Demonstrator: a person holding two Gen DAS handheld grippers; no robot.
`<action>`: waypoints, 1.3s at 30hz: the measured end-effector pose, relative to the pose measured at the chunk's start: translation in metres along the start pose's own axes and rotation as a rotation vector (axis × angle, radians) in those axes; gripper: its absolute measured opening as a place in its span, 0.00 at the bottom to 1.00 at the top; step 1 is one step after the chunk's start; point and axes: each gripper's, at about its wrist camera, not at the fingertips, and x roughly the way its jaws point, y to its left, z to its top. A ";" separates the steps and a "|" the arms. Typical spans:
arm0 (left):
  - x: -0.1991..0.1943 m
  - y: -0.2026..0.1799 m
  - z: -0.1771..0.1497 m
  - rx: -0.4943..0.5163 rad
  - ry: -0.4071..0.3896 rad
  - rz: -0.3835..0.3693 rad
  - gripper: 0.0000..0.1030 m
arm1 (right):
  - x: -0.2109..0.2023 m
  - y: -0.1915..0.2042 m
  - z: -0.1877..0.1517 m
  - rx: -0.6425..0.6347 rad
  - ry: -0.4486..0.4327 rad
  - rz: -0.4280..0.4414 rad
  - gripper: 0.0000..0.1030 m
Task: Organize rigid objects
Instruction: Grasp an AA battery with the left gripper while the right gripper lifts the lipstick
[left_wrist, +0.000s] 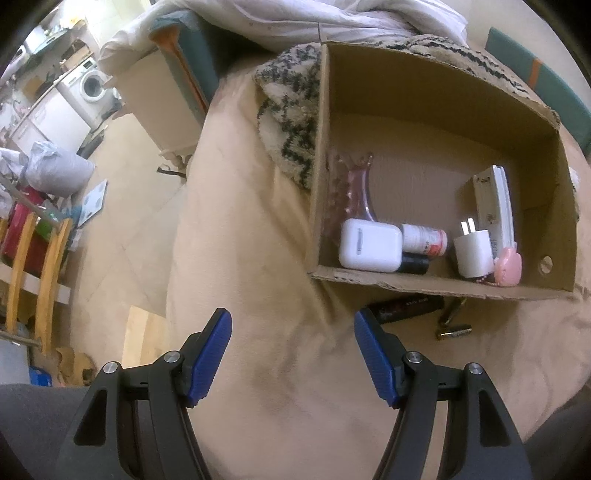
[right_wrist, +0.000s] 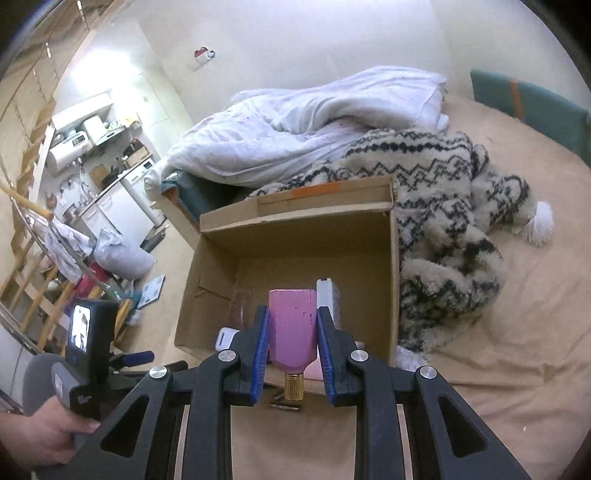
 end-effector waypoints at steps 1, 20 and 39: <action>0.000 -0.002 -0.001 0.000 0.002 -0.002 0.64 | 0.001 -0.001 0.001 0.007 0.004 0.002 0.26; 0.056 -0.123 -0.023 0.002 0.170 -0.163 0.64 | 0.022 -0.033 0.002 0.149 0.095 0.030 0.26; 0.077 -0.129 -0.011 0.033 0.197 -0.113 0.39 | 0.028 -0.036 -0.002 0.139 0.130 0.004 0.25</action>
